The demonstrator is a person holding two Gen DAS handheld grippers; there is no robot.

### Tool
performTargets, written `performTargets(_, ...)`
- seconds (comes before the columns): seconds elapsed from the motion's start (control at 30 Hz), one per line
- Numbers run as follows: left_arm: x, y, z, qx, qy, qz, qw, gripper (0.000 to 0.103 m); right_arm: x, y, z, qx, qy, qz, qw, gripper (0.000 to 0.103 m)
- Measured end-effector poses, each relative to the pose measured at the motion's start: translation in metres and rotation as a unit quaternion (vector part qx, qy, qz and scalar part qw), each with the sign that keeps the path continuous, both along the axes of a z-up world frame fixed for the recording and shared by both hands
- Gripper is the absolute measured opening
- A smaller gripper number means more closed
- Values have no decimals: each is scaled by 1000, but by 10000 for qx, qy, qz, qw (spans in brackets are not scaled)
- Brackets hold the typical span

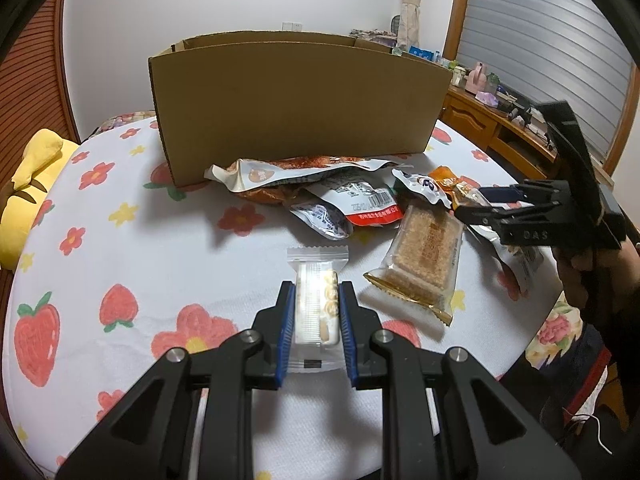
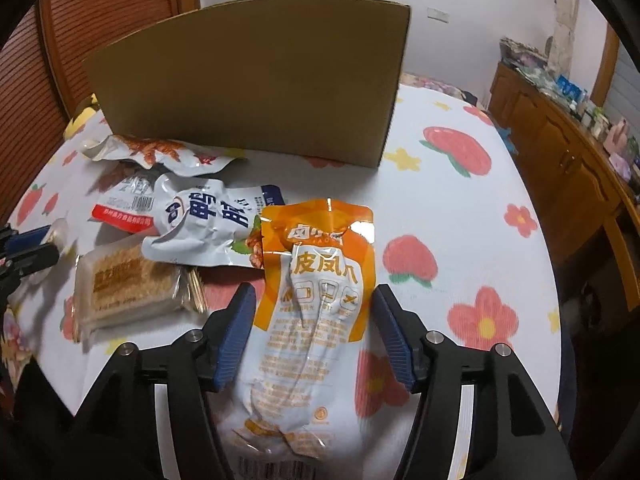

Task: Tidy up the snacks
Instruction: 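Grasp the orange-and-white chicken-feet pouch with the right tool, then carry both packs over the box and open both tools to release them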

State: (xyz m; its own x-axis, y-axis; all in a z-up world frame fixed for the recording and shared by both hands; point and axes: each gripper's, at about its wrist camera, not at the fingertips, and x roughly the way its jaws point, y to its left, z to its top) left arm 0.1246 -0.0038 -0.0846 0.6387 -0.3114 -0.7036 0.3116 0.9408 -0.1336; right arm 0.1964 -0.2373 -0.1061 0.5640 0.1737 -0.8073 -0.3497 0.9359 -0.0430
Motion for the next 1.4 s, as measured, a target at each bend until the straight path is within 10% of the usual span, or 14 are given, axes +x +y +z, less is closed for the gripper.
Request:
performTargets(0.23, 0, 0, -2, -19, 21, 8, 10000, 20, 15, -4, 0, 21, 37, -20, 10000, 68)
performTargets(0.63, -1, 0, -1, -61, 5, 22, 10000, 20, -3, -14, 4, 38, -7, 319, 9995, 42)
performTargets(1.4, 10, 7, 34, -162, -386, 76, 9991, 20, -20, -6, 73, 414, -958, 348, 9939, 42)
